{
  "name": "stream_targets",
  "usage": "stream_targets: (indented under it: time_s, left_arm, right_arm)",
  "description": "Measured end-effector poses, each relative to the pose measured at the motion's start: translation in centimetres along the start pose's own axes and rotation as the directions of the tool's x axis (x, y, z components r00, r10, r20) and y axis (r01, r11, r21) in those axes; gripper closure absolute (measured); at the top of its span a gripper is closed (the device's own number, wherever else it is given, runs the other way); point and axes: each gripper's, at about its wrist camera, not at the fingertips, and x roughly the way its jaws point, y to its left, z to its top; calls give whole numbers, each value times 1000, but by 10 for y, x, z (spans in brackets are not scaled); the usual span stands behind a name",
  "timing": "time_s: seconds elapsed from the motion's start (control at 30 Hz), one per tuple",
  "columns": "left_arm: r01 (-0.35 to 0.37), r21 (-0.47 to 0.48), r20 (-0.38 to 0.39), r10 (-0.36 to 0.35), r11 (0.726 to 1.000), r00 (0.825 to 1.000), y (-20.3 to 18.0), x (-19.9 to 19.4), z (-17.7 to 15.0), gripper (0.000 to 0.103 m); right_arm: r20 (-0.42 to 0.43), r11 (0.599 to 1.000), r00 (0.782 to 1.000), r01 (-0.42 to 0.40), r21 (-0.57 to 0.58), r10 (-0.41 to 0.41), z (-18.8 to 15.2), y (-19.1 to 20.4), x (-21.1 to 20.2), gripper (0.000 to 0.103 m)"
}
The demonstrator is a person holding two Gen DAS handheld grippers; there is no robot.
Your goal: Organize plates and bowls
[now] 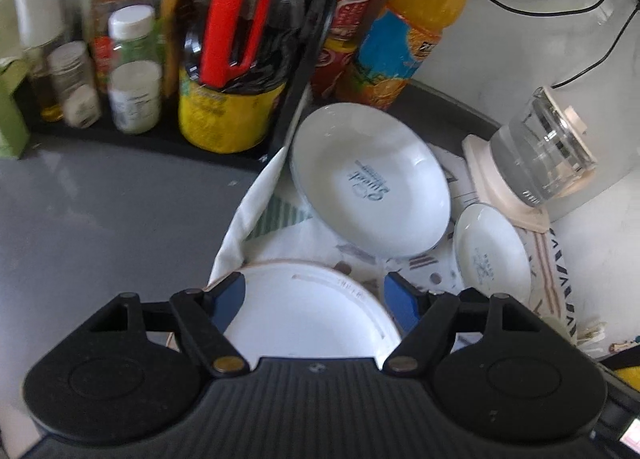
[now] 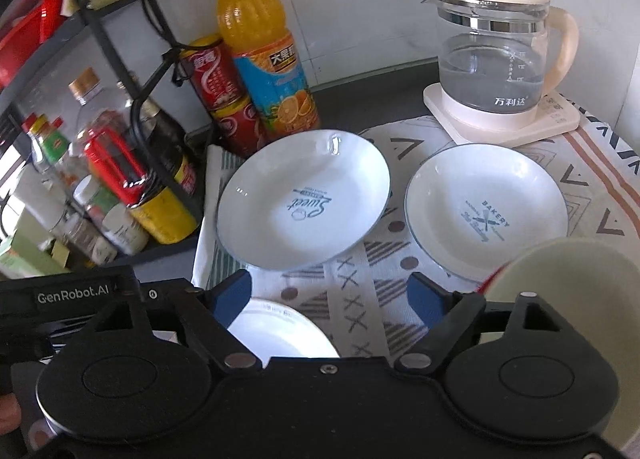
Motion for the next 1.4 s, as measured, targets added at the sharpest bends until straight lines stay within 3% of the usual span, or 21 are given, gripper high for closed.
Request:
stream_targets:
  time_s: [0.17,0.4,0.73,0.9,1.13,1.27,1.4]
  left_arm:
    - [37,18,6,-38,999,999,0,19,20,31]
    - [62,69,20,-63,996,998,1,54,32,36]
    - [59,48,6,-60,997,998,13,104,42,49]
    - [61,29,5,-61,998,998,12,121,44,59]
    - [54,-21,-14,-55,998,998,14,142,41,81]
    - [57,-18,12,-57,998,998,14,145,42,85]
    - [57,-38,21,-56,998,998,15,146,43,86]
  right_arm:
    - [7,997,999,46,68,-47,7,-1,18,33]
    - [-19,987,999,44,154,-42,9,-4,50,34]
    - [-36,969,996,88,232,-82,15,-14,95,39]
    - [-65,949,994,100,300,-84,12,-27,112,52]
    - [-85,946,994,88,313,-65,6,-33,129,68]
    - [-81,944,995,82,318,-59,12,-33,136,79]
    - [-75,938,996,78,338,-55,16,-35,141,83]
